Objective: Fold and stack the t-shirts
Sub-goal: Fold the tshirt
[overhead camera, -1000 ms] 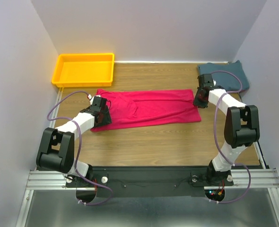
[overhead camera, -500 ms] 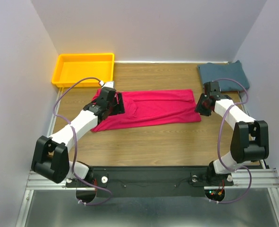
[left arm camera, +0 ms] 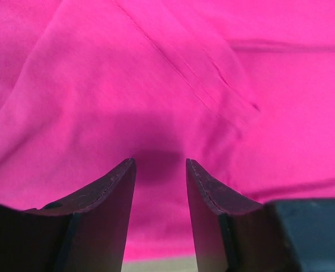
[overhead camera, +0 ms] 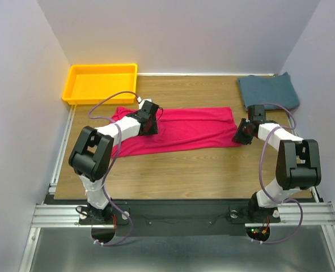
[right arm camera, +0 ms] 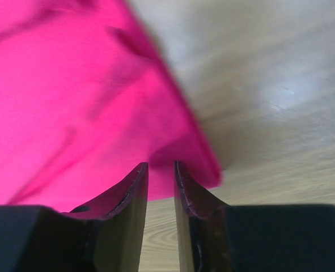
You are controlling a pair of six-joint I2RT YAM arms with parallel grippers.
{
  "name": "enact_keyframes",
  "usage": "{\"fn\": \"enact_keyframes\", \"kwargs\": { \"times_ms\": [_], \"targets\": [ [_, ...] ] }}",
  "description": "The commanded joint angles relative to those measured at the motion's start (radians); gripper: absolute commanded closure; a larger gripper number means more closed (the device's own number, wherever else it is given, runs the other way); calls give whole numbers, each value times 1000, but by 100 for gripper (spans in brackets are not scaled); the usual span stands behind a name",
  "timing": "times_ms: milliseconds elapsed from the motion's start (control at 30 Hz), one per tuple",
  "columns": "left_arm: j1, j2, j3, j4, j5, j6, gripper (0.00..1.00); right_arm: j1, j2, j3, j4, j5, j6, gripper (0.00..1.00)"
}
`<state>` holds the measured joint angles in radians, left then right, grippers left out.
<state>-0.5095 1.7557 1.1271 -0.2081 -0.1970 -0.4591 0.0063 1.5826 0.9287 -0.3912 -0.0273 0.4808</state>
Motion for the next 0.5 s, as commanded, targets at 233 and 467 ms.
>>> {"fn": "enact_keyframes", "kwargs": {
  "times_ms": [233, 467],
  "targets": [
    [124, 117, 40, 10, -38, -87, 50, -172, 19, -178, 95, -48, 61, 73],
    [187, 116, 19, 26, -7, -119, 50, -221, -32, -244, 94, -42, 76, 74]
  ]
}}
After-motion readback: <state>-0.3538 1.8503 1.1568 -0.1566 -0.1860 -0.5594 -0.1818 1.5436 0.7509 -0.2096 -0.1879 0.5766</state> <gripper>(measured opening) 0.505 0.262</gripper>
